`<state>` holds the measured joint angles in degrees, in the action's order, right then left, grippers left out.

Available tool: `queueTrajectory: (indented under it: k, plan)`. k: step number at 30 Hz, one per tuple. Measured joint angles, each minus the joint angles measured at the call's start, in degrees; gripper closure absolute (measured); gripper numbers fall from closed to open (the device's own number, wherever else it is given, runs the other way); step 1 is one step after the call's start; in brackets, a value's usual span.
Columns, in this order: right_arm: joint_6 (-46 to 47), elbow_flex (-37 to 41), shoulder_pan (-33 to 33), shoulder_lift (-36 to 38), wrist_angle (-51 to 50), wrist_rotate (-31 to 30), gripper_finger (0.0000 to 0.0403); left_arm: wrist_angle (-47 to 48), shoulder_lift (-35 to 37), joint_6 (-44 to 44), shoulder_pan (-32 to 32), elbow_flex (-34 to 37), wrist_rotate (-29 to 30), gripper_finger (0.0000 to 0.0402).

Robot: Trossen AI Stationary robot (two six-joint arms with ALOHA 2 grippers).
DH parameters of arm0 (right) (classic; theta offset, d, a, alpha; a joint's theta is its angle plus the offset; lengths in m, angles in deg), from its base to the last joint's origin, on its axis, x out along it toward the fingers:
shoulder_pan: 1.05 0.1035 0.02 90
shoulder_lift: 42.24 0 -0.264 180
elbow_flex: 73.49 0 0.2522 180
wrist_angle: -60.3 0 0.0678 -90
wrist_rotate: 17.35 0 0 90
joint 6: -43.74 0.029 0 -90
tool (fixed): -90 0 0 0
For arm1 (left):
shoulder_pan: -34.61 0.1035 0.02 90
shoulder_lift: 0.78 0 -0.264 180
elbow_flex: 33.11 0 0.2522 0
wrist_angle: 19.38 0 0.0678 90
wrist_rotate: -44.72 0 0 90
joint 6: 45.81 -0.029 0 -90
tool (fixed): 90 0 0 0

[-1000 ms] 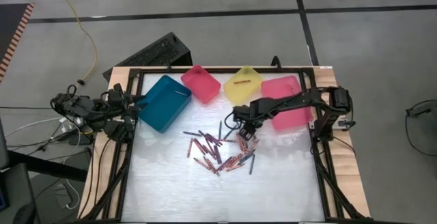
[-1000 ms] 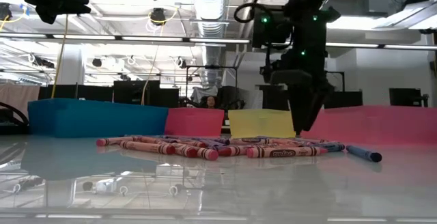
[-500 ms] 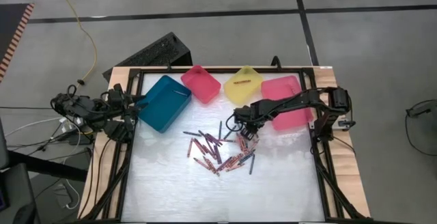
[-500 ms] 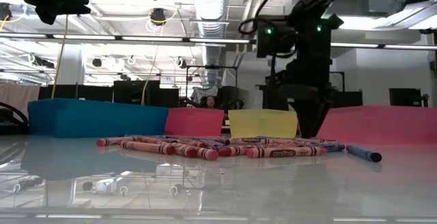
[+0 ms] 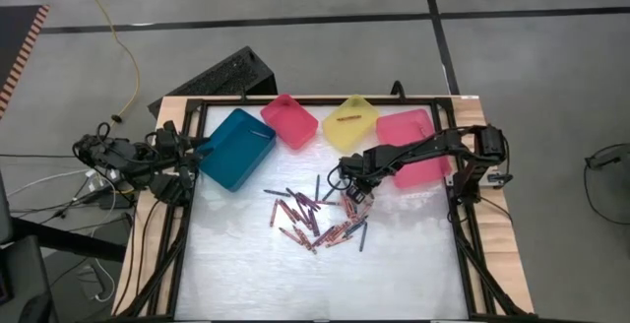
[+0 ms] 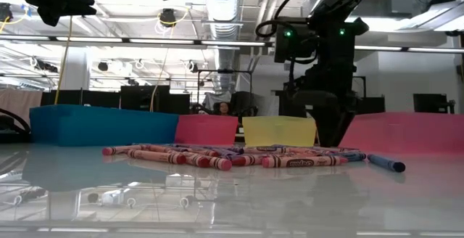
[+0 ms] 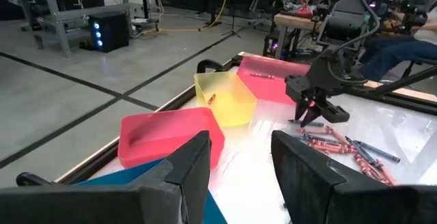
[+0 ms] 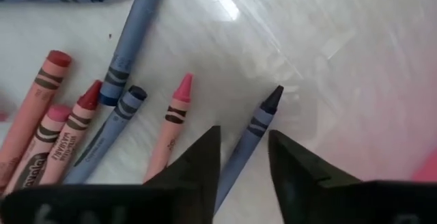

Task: Sort crayons
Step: Put the blue crayon into the blue bin

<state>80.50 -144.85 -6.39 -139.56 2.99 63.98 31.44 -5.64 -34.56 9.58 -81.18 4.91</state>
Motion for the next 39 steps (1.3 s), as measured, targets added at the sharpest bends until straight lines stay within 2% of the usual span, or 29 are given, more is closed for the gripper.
queueTrajectory:
  k: [8,16,22,25,29,35,39]
  plan:
    - [0.50,-0.39,0.00,-0.04,0.92,0.12,0.0391,0.00,-0.01,0.00,-0.01,0.00,0.00,0.0256]
    - [-1.86,-3.35,-0.15,-0.37,0.72,-1.09,0.0398,-0.04,-0.01,0.00,-0.01,0.01,0.07,0.0256]
    - [-6.88,-9.28,-0.29,-0.35,3.13,-7.82,0.0399,-0.09,-0.01,0.00,-0.01,0.00,0.09,0.0256]
    - [-12.03,-11.93,-0.70,-0.33,11.22,-10.90,0.0399,-0.09,-0.01,0.00,-0.01,0.00,0.15,0.0256]
    - [-20.30,-12.63,-1.25,-0.65,32.67,-10.69,0.0399,-0.09,-0.01,0.00,0.00,0.00,0.15,0.0256]
    - [-30.72,-12.73,-2.52,-4.79,61.17,-5.49,0.0399,-0.08,-0.01,-0.02,0.00,0.00,0.17,0.0256]
    - [-33.07,-16.40,-3.90,-10.44,68.59,-0.55,0.0399,-0.07,0.01,-0.02,-0.01,0.02,0.17,0.0256]
